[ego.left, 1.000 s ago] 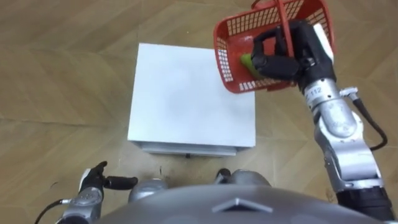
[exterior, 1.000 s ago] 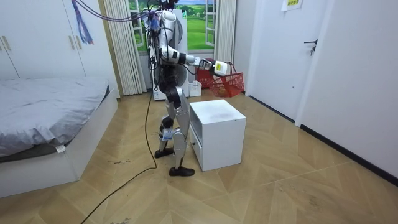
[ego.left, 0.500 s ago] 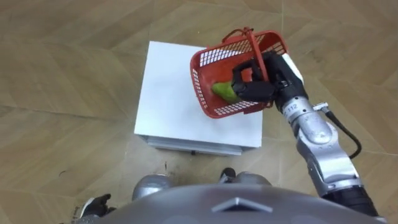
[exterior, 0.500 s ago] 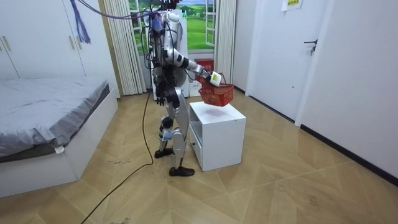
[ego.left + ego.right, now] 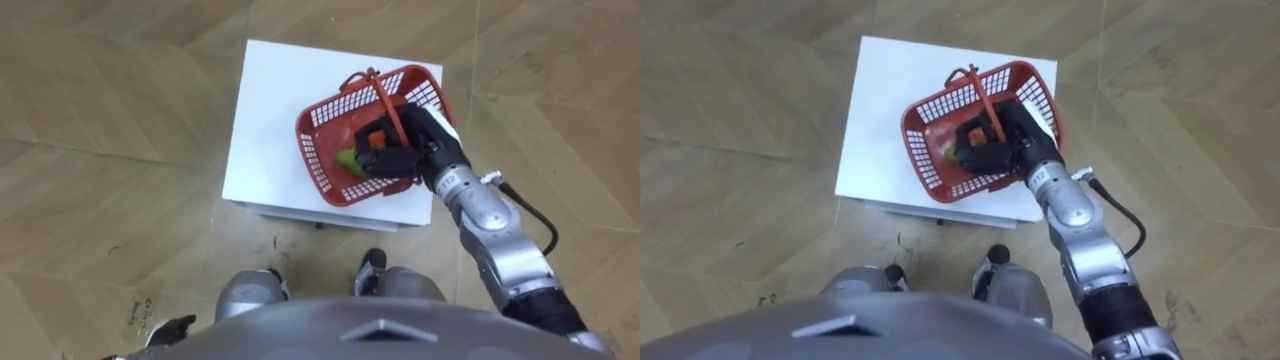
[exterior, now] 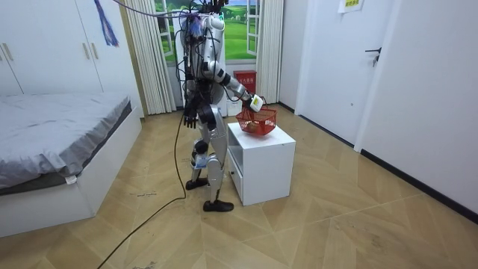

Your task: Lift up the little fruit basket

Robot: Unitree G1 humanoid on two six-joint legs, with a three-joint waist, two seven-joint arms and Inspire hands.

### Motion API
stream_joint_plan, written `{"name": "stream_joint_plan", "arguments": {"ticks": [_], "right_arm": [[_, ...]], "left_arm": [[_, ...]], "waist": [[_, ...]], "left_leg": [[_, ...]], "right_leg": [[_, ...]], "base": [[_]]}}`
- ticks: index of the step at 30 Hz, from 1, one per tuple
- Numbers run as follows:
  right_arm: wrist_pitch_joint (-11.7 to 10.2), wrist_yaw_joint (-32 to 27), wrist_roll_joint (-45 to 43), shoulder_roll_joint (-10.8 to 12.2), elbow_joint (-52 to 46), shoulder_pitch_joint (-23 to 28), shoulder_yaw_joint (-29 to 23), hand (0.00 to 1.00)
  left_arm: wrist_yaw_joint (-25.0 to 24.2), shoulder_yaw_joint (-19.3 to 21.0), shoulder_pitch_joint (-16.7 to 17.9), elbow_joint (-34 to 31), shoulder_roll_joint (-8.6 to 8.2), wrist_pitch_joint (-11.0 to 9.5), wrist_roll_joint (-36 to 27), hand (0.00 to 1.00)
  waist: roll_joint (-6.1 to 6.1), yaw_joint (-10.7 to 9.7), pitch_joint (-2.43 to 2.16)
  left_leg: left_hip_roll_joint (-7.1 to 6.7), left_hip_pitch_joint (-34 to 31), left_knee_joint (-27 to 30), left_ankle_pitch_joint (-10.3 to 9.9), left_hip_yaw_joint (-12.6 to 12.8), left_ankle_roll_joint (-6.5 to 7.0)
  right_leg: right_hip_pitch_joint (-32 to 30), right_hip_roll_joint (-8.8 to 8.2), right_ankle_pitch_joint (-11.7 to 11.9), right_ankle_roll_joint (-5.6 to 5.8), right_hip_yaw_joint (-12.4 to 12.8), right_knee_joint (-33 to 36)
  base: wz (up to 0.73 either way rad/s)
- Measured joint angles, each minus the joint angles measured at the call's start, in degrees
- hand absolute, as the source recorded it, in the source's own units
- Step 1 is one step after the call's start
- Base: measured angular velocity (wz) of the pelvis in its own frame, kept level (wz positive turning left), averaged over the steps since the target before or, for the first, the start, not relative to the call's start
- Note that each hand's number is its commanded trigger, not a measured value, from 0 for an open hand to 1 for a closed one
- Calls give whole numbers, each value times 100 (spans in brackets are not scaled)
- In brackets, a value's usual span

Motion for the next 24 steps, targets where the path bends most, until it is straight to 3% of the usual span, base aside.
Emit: {"name": "stream_joint_plan", "arguments": {"ticks": [8, 12, 15, 24], "right_arm": [[0, 91, 0, 15, 89, -22, 71, 0], [-218, 91, 1, 24, 542, -76, 71, 0], [-218, 89, 1, 24, 753, -24, 71, 0], [-235, 69, -4, 23, 929, -33, 67, 0]], "left_arm": [[-84, -2, -12, -25, 0, 0, 0, 0], [-83, -1, -15, -23, -1, -2, 1, 0], [-72, -1, -15, -15, -8, 1, 3, 0], [-14, 0, -26, -16, -46, 30, -1, 0]], "waist": [[40, -22, 25], [75, -23, 34], [104, -23, 49], [143, -26, 29]], "left_leg": [[5, -198, 95, 0, -203, 0], [6, -213, 96, 0, -221, 0], [7, -217, 93, 0, -218, 0], [0, -222, 100, 3, -214, 4]], "right_leg": [[2, -22, 14, -12, -207, -82], [1, -22, 14, -12, -228, -89], [-9, -22, 14, -12, -232, -89], [-10, -37, 14, -12, -239, -77]], "base": [[13], [2], [0], [0]]}}
